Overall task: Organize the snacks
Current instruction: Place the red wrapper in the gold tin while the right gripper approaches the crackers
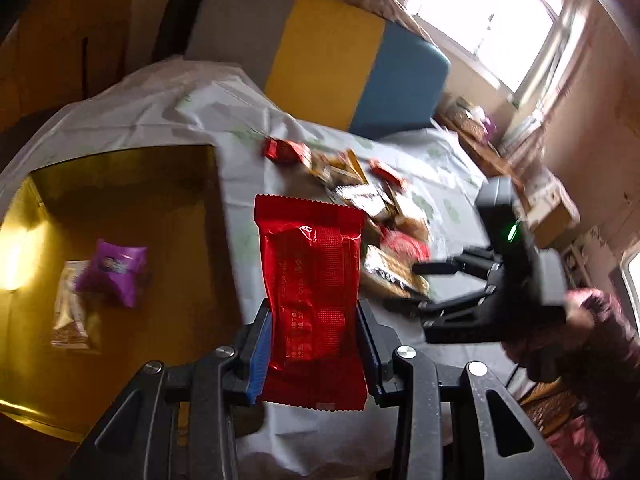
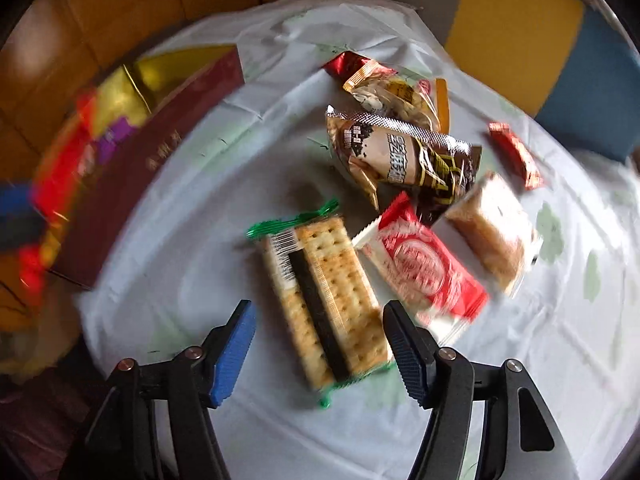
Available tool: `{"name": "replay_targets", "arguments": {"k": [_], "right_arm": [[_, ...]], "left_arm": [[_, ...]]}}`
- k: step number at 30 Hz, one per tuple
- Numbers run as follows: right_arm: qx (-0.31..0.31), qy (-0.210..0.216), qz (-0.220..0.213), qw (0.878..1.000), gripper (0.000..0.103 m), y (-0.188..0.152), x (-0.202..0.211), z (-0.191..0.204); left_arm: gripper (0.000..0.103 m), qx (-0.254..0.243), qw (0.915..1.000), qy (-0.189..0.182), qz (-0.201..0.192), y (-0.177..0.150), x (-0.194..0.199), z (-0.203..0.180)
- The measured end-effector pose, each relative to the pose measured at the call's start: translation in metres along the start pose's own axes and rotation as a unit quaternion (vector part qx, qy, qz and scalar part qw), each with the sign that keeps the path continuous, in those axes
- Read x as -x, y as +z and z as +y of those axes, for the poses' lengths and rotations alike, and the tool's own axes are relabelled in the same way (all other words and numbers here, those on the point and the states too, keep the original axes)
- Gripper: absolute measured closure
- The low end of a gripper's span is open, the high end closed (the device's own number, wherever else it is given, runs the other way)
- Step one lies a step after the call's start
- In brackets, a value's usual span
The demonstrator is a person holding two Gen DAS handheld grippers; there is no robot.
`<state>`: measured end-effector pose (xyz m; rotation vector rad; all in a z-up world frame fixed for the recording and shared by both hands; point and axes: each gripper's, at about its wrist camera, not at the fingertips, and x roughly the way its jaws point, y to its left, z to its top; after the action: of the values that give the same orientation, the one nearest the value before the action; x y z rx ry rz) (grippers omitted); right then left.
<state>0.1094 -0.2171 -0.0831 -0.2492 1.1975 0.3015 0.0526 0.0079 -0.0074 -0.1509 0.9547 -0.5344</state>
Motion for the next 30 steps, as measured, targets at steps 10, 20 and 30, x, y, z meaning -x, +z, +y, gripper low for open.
{"name": "replay_targets", "arguments": {"k": [10,20,30], "right_arm": [[-0.01,-0.005,-0.01,1.0,0.049,-0.002,-0.007,0.004],[-0.024,-0.003,-0.019,1.0,0.049,-0.006,-0.007,0.002],[-0.034,-0.008,-0.029,0.999,0.048,-0.01,-0.007,0.004]], "left_arm": [[0.064,0.176,0.9834,0.039,-0.023,0.037,0.024,0.102],[0.062,0.24,0.9703,0.028,0.01,0.065,-0.018,0.131],[0.048,0.213,0.9748,0.062,0.025,0.074,-0.054,0.121]]}}
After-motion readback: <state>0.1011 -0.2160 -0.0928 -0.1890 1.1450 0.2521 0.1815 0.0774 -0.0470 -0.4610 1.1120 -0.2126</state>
